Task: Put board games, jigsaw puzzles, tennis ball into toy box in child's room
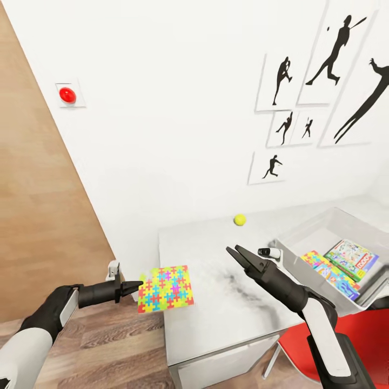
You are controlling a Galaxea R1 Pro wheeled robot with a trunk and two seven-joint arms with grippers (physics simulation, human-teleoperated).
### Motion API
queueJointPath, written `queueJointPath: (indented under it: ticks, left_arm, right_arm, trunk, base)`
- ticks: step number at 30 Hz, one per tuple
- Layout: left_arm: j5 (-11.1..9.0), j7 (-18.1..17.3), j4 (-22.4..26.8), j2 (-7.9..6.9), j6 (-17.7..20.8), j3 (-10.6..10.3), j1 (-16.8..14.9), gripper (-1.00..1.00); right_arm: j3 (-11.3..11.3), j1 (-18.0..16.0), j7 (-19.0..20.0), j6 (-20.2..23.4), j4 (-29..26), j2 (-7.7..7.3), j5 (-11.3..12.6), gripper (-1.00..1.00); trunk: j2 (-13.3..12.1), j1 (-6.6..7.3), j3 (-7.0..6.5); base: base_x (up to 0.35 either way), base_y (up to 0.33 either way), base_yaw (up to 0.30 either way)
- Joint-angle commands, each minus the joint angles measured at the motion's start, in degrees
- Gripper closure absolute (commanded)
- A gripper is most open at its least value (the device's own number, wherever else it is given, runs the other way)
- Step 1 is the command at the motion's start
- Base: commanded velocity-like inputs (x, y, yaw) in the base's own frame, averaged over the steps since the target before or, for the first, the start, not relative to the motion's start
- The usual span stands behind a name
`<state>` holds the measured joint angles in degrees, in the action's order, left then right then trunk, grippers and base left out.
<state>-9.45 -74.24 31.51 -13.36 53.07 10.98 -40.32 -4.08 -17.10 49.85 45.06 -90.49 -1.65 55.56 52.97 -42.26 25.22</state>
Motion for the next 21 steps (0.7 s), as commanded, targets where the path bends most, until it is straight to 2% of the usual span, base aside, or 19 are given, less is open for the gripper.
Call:
queueJointPath:
  ticks: [1, 4, 7, 11, 15, 21]
  left_arm:
    - [-0.1, -0.1, 0.2, -0.51, 0.6, 0.0, 0.0, 1.00]
    - [-0.2, -2.0, 0.5, -2.26, 1.2, 0.1, 0.0, 1.00]
    - [-0.1, -7.9, 0.7, -4.19, 1.3, 0.0, 0.0, 1.00]
    - [0.0, -13.9, 2.4, -6.55, 1.2, -0.2, 0.0, 1.00]
    - [0.0, -15.2, 3.7, -7.60, 1.3, -0.2, 0.1, 1.00]
    - [0.0, -15.8, 4.0, -7.88, 1.4, -0.2, 0.1, 1.00]
  right_arm:
    - [0.0, 0.0, 0.0, 0.3, 0.0, 0.02, 0.2, -1.00]
    - [0.0, 0.0, 0.0, 0.3, 0.1, 0.06, 0.2, -1.00]
    - [0.0, 0.0, -0.2, 0.2, 0.2, 0.09, 0.0, -1.00]
    - [0.2, 0.0, -0.6, 0.1, 0.4, 0.18, -0.4, -1.00]
    - [0.2, -0.1, -2.5, 0.2, 0.5, 0.14, -0.5, -1.00]
    - [0.1, -0.1, -10.1, 1.3, 0.5, 0.13, -0.6, -1.00]
  trunk:
    - [-0.4, 0.22, -0.12]
    - [-1.6, 0.88, -0.66]
    - [-2.8, 1.54, -1.20]
    - [-4.4, 2.42, -1.92]
    - [-6.0, 3.30, -2.64]
    - [-8.4, 4.61, -3.72]
  base:
    - [0.000, 0.000, 0.000]
    - [0.000, 0.000, 0.000]
    - [0.000, 0.000, 0.000]
    - [0.000, 0.000, 0.000]
    - [0.000, 0.000, 0.000]
    - [0.000, 0.000, 0.000]
